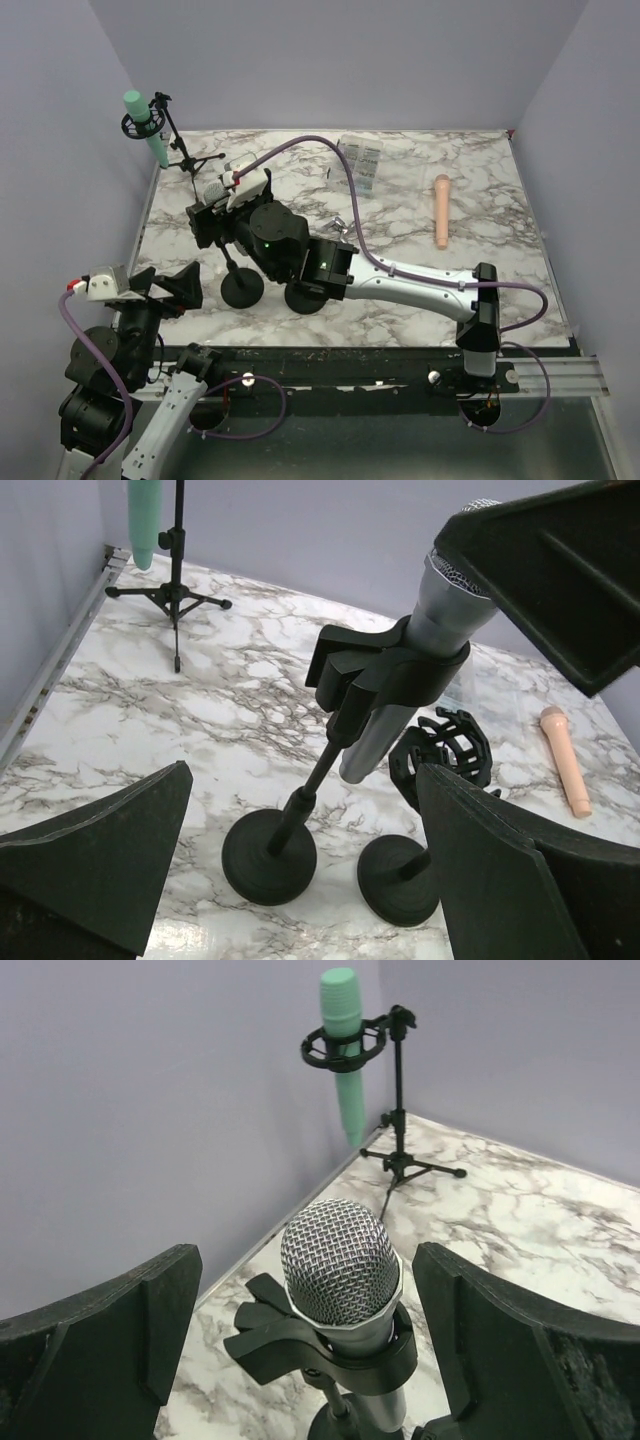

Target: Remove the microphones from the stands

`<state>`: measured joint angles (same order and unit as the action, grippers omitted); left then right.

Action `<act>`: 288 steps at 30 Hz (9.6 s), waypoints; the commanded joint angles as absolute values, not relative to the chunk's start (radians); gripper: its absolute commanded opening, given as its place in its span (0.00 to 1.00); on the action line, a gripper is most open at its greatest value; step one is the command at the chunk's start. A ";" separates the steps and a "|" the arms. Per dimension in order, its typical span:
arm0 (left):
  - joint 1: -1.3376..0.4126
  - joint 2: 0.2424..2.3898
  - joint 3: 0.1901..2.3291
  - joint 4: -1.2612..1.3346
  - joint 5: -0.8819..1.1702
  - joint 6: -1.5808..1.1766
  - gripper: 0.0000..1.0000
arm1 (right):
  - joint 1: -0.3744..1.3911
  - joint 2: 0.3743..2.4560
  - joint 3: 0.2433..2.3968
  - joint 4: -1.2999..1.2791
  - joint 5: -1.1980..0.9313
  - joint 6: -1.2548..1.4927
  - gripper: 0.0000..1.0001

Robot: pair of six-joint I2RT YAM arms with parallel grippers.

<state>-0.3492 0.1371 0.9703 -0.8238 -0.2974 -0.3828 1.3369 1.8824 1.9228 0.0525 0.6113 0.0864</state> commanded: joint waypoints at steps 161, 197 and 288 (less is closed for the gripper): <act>-0.353 0.630 0.986 -1.132 -0.080 -0.549 0.20 | 1.114 1.069 0.991 0.301 0.763 -0.215 0.01; -0.353 0.753 1.250 -0.801 -0.027 -0.535 0.85 | 1.084 1.193 1.000 0.162 0.866 -0.112 0.01; -0.478 0.255 0.732 -0.287 -0.216 -0.142 0.98 | 0.006 2.119 1.541 -0.195 0.443 -0.019 0.01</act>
<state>-0.4736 0.2443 0.7433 -0.2928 -0.1909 -0.1593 0.0196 2.0777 1.4883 -0.2283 0.5037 -0.0338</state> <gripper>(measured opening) 0.978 0.563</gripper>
